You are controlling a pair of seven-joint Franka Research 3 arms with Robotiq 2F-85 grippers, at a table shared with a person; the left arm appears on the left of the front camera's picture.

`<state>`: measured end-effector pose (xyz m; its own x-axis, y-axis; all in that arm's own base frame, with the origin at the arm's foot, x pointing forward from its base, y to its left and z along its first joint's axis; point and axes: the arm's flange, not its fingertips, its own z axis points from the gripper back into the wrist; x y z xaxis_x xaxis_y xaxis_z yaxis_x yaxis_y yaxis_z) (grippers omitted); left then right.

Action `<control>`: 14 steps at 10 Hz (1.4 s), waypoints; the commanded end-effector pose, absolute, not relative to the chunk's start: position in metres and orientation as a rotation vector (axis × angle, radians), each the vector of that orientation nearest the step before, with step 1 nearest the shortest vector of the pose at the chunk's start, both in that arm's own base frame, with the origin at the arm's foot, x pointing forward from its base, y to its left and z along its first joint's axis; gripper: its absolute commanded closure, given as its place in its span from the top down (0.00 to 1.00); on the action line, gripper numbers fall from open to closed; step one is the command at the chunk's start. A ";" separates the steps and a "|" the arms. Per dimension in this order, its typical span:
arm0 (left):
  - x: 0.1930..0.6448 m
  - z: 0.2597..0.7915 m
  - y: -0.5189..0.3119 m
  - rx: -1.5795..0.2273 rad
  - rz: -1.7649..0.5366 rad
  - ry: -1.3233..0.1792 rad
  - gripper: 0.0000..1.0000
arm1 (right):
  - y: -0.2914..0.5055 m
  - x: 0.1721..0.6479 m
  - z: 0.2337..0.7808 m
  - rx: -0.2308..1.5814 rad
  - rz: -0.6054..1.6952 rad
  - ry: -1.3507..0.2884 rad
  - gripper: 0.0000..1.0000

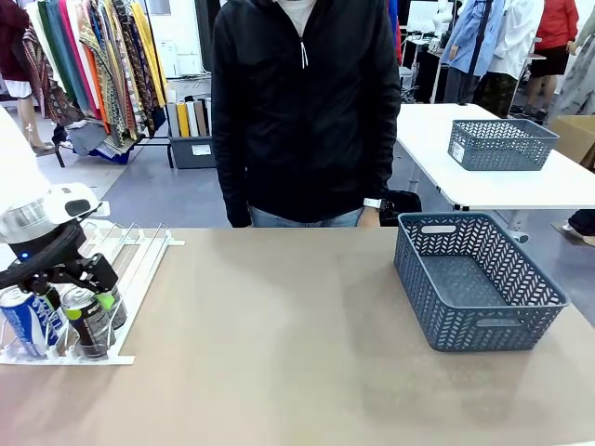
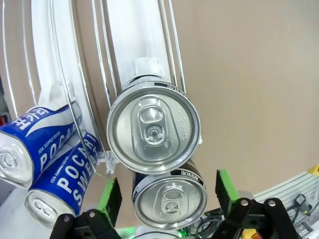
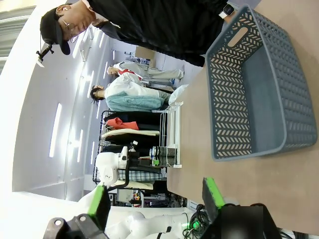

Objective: Retrieve and store the cans from the dispenser.
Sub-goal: Pick up one can from the Automatic Can Dispenser and place it in the middle of the table.

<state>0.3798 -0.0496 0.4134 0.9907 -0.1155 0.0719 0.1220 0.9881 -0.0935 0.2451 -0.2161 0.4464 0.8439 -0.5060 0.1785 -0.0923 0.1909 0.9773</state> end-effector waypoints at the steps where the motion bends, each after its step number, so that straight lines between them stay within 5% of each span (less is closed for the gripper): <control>1: 0.382 0.412 -0.055 -0.057 -0.091 -0.074 0.00 | -0.218 0.245 0.447 1.365 -0.289 -0.551 1.00; 8: 0.376 0.424 -0.056 -0.033 -0.081 -0.095 0.00 | -0.218 0.245 0.447 1.365 -0.289 -0.551 1.00; 14: 0.308 0.616 -0.047 -0.116 -0.197 -0.261 0.00 | -0.218 0.245 0.447 1.365 -0.289 -0.551 1.00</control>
